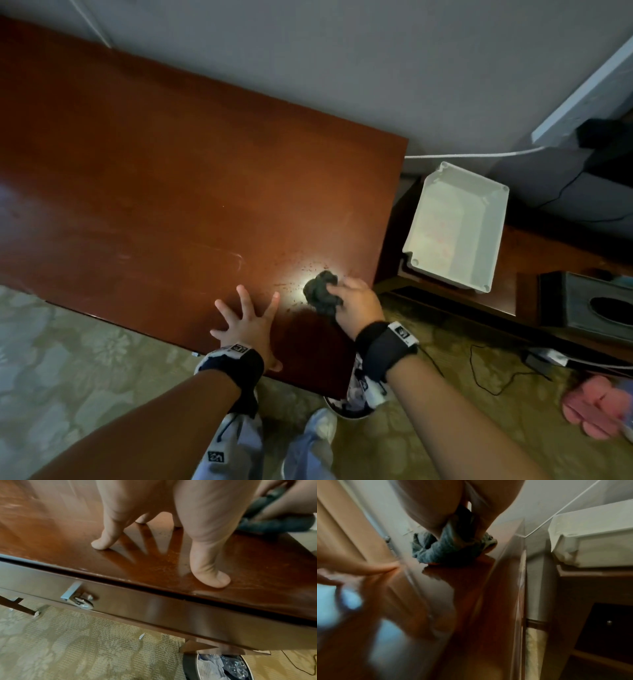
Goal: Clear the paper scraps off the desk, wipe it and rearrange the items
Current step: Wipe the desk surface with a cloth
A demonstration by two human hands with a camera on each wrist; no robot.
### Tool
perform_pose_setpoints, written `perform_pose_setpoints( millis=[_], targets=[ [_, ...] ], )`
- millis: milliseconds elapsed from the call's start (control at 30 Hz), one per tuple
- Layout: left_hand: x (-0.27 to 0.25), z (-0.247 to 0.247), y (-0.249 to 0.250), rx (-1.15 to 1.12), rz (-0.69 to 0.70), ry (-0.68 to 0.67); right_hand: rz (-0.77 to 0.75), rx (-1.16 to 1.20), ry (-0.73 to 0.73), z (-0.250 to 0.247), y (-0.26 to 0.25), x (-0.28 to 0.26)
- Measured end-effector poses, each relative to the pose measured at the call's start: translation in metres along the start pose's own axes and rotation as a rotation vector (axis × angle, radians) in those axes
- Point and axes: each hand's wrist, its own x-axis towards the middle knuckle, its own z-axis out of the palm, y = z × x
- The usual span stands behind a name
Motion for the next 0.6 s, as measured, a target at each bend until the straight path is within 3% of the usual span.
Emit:
perform_pose_setpoints(
  millis=[200, 300, 500, 600],
  targets=[
    [0.001, 0.000, 0.000, 0.002, 0.004, -0.001, 0.145, -0.084, 0.213, -0.063, 0.036, 0.126],
    [0.003, 0.000, 0.000, 0.018, -0.002, 0.005, 0.187, -0.121, 0.210, -0.074, 0.041, 0.158],
    [0.004, 0.002, -0.003, 0.027, 0.006, 0.016, 0.140, -0.109, 0.170, -0.042, 0.016, 0.124],
    [0.003, 0.002, -0.004, 0.020, 0.010, 0.020, 0.059, -0.116, 0.038, -0.014, -0.011, 0.083]
  ],
)
